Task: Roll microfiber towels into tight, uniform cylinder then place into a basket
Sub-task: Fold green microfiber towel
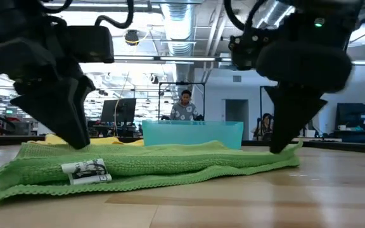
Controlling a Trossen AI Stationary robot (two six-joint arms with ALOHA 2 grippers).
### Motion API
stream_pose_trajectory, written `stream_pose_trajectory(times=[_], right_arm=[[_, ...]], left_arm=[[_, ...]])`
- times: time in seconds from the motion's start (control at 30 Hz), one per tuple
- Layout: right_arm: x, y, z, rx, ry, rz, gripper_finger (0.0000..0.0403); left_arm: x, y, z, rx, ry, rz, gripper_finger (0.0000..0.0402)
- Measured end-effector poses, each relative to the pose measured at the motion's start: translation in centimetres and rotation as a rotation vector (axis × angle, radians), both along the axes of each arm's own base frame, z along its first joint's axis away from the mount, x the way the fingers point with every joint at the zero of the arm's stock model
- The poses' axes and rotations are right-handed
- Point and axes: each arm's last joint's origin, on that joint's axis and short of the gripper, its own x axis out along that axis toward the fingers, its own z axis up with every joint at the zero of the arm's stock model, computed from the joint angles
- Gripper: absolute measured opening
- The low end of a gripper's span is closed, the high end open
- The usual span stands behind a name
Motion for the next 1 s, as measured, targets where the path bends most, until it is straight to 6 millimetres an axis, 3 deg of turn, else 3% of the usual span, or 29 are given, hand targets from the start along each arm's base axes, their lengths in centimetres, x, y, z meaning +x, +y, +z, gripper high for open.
stream_pose_trajectory(times=[0.33, 0.7, 0.8, 1.0], right_arm=[[1.0, -3.0, -1.0, -0.035, 0.075, -0.033, 0.0015], [4.5, -8.4, -1.1, -0.018, -0.051, -0.062, 0.0011], [5.3, -8.7, -0.9, -0.005, -0.109, -0.015, 0.0013], [4.8, -7.7, -0.6, -0.018, -0.093, 0.025, 0.0016]], left_arm=[[-0.6, 0.0, -1.5, -0.163, -0.045, 0.065, 0.0097], [0.4, -1.5, -0.6, -0.325, -0.202, 0.063, 0.0098], [0.8, -1.7, -0.3, -0.325, -0.246, 0.026, 0.0098], [0.6, -1.4, -0.5, -0.229, -0.239, -0.015, 0.0098]])
